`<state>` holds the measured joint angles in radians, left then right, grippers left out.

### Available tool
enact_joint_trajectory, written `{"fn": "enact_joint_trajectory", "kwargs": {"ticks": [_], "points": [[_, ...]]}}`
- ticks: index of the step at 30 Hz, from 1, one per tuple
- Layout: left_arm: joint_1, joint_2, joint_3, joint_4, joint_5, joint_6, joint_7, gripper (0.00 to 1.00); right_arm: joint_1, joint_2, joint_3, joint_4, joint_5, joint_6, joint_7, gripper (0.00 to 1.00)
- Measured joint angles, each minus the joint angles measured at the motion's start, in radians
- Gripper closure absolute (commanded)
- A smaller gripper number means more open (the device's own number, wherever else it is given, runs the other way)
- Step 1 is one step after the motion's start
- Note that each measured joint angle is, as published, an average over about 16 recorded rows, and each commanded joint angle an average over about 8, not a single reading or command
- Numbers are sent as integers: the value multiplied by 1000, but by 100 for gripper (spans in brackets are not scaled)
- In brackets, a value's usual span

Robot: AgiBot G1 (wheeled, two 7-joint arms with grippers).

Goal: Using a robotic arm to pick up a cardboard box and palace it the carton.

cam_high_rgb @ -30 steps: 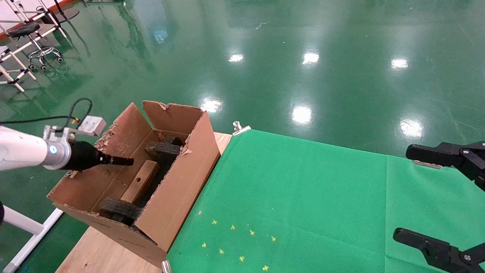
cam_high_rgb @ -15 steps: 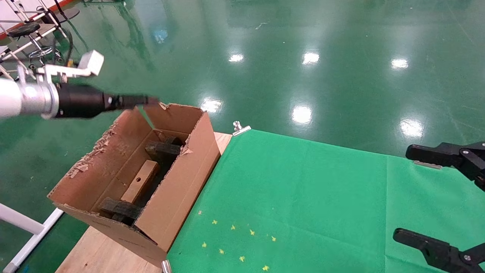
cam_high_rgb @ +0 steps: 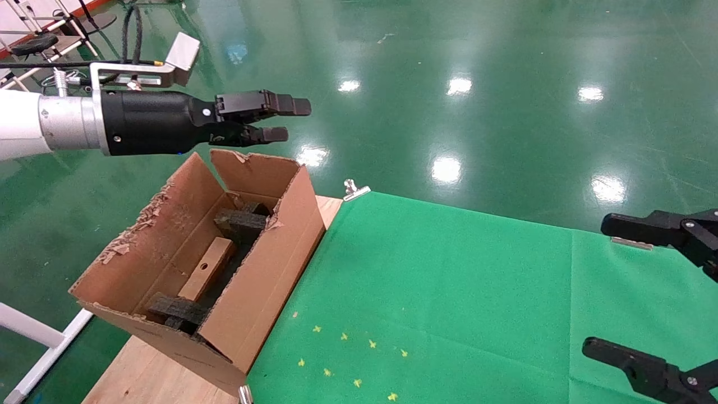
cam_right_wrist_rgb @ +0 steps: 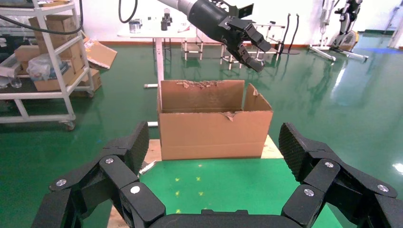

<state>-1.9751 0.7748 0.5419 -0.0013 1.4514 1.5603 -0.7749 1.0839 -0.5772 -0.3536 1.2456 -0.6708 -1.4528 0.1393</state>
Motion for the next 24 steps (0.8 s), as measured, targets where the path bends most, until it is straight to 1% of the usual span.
{"fn": "enact_joint_trajectory", "kwargs": {"ticks": [6,11,24], "points": [[14,5,-13,-12,-24,24,2,0,0,0,0,0,0,0,0,0],[50,-3,-21,-62,-49,14,27,0,0,0,0,0,0,0,0,0],[227,-37,-71,-317,-189,-3,144,0,0,0,0,0,0,0,0,0]]}}
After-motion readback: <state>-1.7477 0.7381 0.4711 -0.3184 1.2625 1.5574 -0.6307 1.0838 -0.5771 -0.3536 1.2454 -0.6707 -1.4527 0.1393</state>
